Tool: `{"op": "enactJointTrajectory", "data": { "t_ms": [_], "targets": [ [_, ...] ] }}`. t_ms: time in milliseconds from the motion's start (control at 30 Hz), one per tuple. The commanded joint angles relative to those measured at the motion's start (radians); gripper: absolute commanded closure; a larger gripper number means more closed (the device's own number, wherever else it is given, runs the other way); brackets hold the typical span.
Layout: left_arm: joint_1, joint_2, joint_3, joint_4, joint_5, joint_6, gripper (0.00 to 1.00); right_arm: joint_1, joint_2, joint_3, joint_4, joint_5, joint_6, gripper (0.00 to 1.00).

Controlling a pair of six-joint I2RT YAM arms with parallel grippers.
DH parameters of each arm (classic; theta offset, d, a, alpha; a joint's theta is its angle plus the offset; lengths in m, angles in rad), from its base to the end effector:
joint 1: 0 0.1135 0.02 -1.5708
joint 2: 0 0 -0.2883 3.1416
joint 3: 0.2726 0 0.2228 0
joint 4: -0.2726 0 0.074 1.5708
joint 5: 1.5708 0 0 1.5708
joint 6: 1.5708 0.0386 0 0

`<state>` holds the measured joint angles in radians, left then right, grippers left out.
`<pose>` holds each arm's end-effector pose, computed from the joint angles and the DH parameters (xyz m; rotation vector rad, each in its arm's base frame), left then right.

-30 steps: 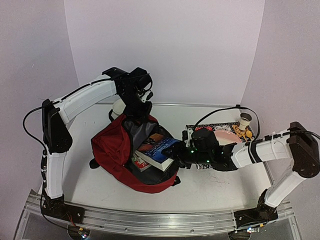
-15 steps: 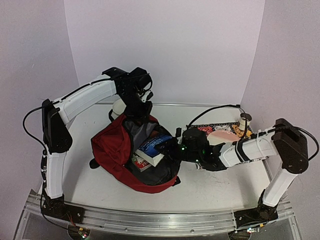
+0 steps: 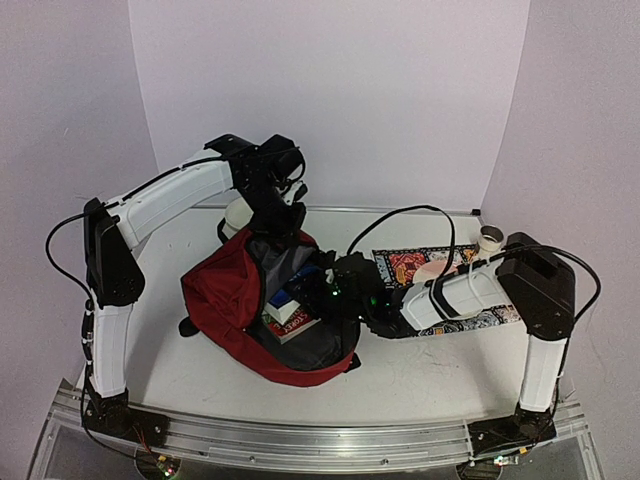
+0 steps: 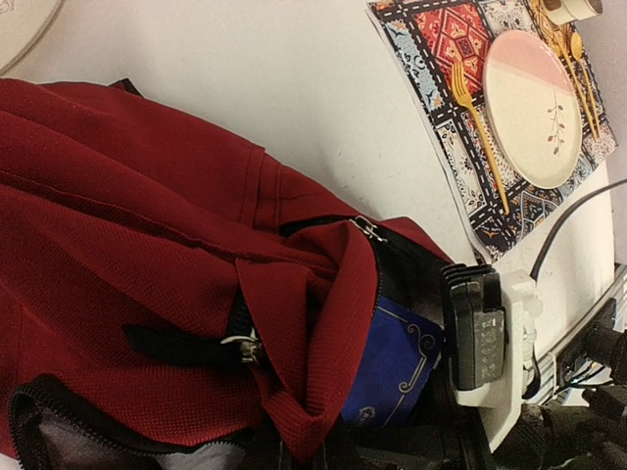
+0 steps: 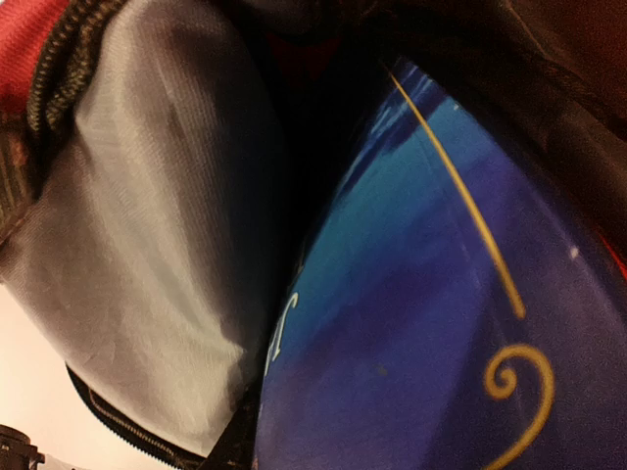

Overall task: Pack the student bag
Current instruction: Place the book in the largest pocket of the bag.

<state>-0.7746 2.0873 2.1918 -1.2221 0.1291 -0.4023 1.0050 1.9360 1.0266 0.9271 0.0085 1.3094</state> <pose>0.2958 -0.2964 0.3453 0.5575 2.7353 -0.5073 0.2226 0.3499 0.2523 0.2915 1.8473 1.7399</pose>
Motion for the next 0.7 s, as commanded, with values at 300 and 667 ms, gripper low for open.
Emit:
{"op": "enactJointTrajectory", "data": {
  "t_ms": [300, 667],
  "targets": [
    [-0.007, -0.158, 0.037, 0.057, -0.072, -0.003, 1.0, -0.001, -0.169, -0.16, 0.472, 0.165, -0.073, 1.0],
    [-0.002, -0.153, 0.054, 0.058, -0.003, -0.02, 1.0, 0.003, -0.109, -0.098, 0.592, 0.149, -0.126, 1.0]
  ]
}}
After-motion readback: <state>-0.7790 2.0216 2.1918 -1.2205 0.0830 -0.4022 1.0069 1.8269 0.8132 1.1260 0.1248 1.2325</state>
